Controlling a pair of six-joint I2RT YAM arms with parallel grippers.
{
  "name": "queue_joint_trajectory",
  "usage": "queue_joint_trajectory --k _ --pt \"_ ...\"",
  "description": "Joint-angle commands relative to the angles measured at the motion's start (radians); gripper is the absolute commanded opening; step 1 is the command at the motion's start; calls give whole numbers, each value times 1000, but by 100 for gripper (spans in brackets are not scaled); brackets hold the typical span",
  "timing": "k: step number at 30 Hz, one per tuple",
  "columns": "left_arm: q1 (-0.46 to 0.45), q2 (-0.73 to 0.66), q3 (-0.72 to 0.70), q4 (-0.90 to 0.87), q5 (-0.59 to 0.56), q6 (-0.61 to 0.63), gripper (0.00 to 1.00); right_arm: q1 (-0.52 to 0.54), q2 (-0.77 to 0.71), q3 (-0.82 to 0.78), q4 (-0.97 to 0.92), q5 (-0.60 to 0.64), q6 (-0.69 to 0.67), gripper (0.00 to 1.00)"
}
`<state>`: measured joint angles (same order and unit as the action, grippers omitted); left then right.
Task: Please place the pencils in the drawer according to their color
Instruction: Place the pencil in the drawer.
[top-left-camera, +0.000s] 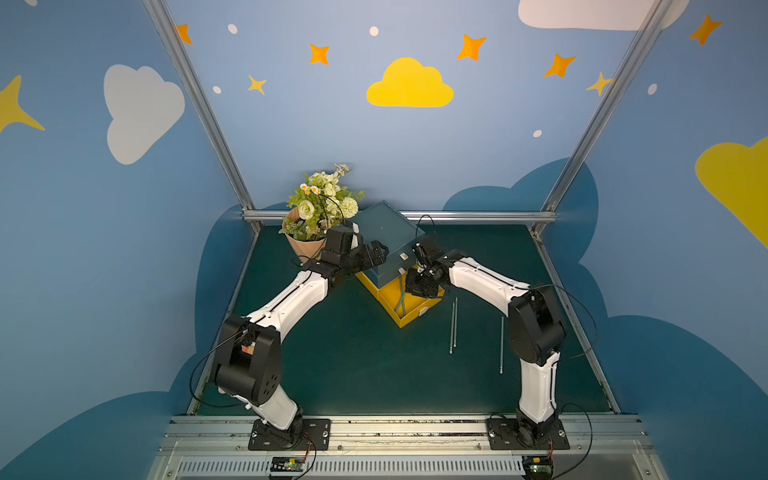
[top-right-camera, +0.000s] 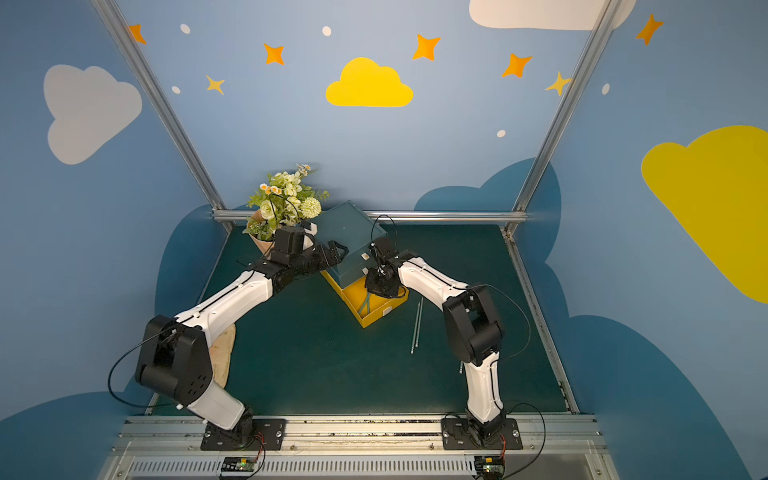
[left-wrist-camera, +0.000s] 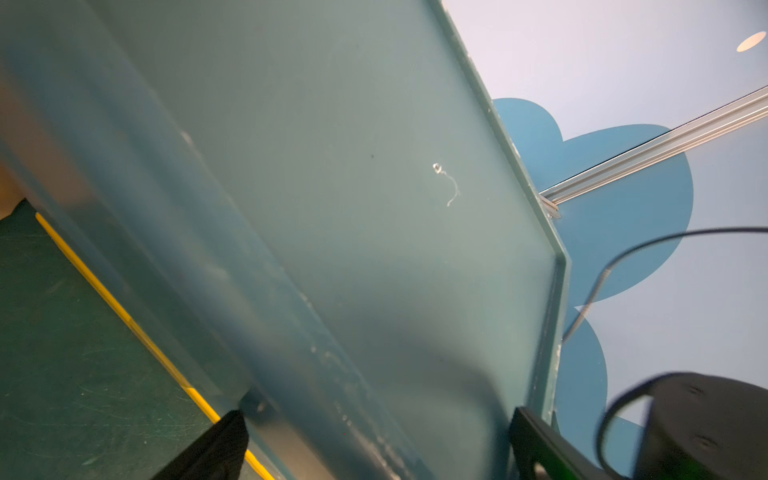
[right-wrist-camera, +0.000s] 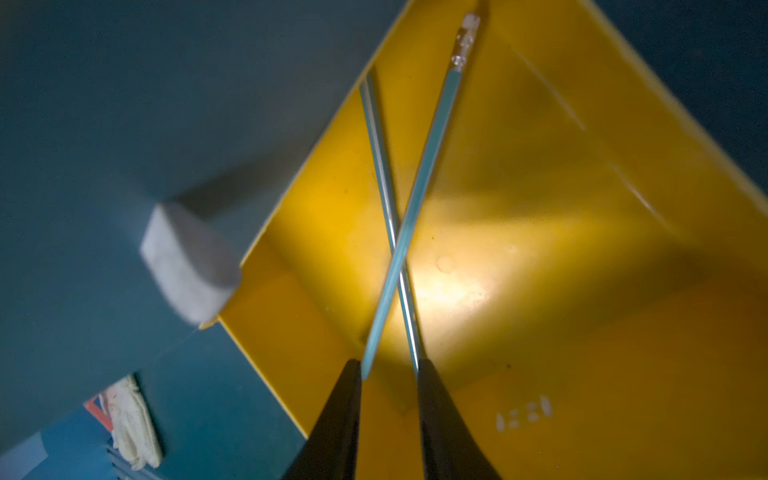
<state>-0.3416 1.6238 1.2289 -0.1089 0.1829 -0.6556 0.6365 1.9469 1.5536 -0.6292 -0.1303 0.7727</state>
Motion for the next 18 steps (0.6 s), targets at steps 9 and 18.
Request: queue_joint_trajectory --k 9,18 --pt "-14 41 -37 -127 -10 31 100 -29 -345 -341 -52 137 -46 36" --pt "-14 42 -32 -137 -10 38 100 -44 -362 -501 -50 162 -26 35"
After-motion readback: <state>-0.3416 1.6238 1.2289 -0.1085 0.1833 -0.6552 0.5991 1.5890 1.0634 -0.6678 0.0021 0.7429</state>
